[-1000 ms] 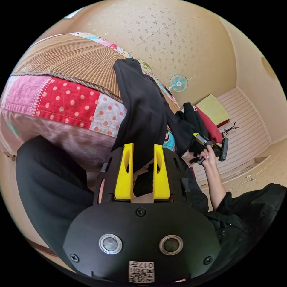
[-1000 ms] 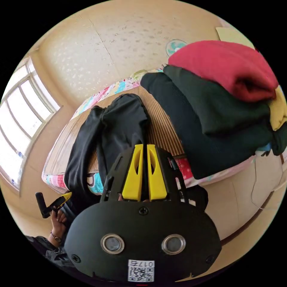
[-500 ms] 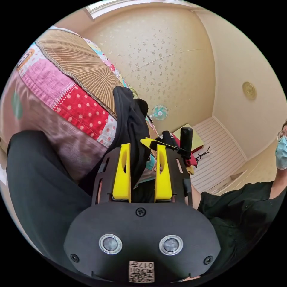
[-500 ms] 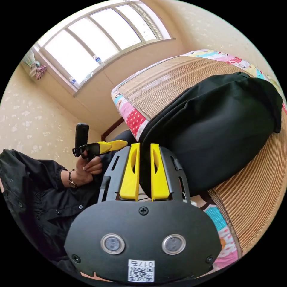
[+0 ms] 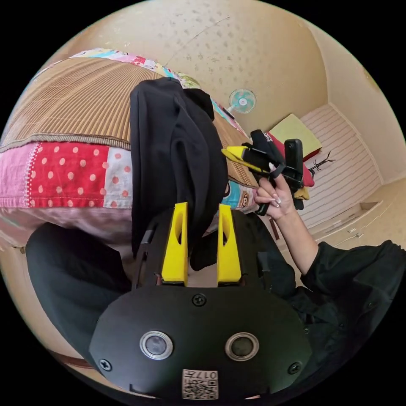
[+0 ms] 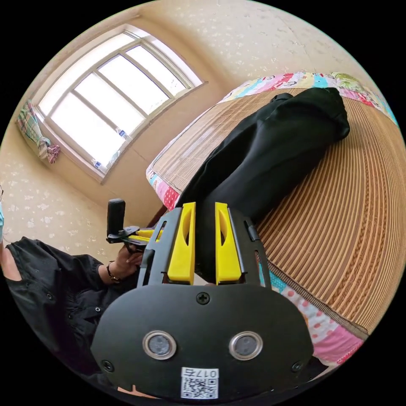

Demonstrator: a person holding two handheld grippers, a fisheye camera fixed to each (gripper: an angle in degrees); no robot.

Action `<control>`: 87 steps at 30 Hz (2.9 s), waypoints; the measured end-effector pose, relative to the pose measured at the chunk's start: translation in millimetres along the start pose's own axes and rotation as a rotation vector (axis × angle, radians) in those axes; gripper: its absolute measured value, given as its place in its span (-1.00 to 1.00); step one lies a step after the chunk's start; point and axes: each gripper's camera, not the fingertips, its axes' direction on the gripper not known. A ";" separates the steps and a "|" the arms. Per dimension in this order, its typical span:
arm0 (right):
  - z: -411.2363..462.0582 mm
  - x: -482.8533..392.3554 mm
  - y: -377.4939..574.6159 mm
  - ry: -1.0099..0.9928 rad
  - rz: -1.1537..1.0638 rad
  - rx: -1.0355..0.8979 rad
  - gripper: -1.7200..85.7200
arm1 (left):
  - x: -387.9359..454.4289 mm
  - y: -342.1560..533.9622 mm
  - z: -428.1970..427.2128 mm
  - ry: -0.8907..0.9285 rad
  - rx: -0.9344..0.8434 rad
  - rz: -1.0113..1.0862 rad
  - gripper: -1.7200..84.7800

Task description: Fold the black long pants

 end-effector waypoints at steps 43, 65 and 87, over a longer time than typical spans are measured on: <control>208.6 -4.9 -241.9 0.692 0.124 -0.199 -0.58 | -17.4 3.4 -10.1 0.320 -0.213 0.044 -0.86; 181.0 -94.1 -192.1 0.529 -0.247 0.025 -0.80 | -75.9 -17.1 -30.2 0.117 0.035 -0.271 -0.65; 8.1 52.8 88.6 -0.074 0.092 0.026 -0.65 | -64.2 -104.6 36.9 -0.097 0.118 -0.092 -0.65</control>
